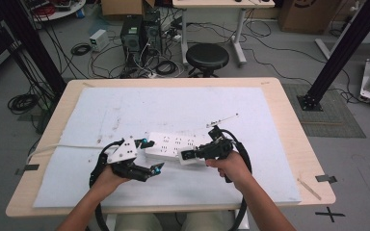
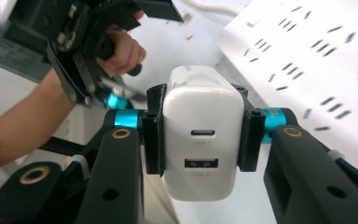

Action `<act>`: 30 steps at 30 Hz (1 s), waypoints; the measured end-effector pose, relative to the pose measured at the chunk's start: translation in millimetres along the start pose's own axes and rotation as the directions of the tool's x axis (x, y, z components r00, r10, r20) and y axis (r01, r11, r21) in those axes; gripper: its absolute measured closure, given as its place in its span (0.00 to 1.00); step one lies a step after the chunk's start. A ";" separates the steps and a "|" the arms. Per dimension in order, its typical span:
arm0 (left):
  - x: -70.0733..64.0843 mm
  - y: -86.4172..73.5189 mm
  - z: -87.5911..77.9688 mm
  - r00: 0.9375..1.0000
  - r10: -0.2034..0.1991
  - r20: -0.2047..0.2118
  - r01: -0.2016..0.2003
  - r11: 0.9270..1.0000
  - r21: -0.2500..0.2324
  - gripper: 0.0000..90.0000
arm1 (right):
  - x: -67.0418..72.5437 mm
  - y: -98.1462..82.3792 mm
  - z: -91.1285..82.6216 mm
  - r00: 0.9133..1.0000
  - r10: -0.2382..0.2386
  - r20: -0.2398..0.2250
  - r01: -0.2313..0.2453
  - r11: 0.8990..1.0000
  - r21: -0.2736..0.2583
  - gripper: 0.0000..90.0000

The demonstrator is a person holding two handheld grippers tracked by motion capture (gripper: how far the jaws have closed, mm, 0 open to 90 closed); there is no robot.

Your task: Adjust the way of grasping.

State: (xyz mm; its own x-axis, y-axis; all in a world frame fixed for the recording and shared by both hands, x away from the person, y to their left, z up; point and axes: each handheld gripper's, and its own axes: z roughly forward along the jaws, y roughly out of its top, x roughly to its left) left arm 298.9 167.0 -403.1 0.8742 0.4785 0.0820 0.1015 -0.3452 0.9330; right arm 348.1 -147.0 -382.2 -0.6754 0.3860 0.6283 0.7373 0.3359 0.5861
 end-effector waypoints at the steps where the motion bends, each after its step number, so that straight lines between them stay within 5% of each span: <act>1: 2.1 -0.7 -2.2 1.000 -0.008 -0.011 0.008 1.000 -0.004 0.24 | 0.1 -0.9 -1.6 1.000 -0.004 0.010 0.004 1.000 -0.006 0.70; 11: 11.8 -4.3 -17.1 0.994 -0.078 -0.078 0.076 0.997 -0.030 0.24 | -2.7 -8.7 -20.2 0.992 -0.077 0.096 0.080 0.996 -0.027 0.70; 13: 13.1 -4.9 -23.0 0.989 -0.094 -0.113 0.091 0.995 -0.033 0.24 | -1.8 -11.3 -29.2 0.982 -0.130 0.137 0.134 0.991 -0.014 0.70; 21: 14.8 -6.6 -40.2 0.972 -0.132 -0.195 0.123 0.991 -0.056 0.24 | 1.0 -19.6 -51.5 0.962 -0.161 0.221 0.166 0.986 -0.003 0.70; 30: 18.8 -10.9 -50.5 0.963 -0.165 -0.215 0.149 0.985 -0.088 0.24 | 2.2 -25.8 -70.0 0.933 -0.180 0.311 0.194 0.981 -0.013 0.70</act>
State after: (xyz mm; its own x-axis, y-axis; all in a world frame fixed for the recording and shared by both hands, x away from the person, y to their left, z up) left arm 290.3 220.6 -394.0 0.7231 0.6908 0.0006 0.1885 -0.1981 0.9619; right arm 326.6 -215.0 -360.1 -0.7581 0.5674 0.3215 0.5924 0.3929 0.7034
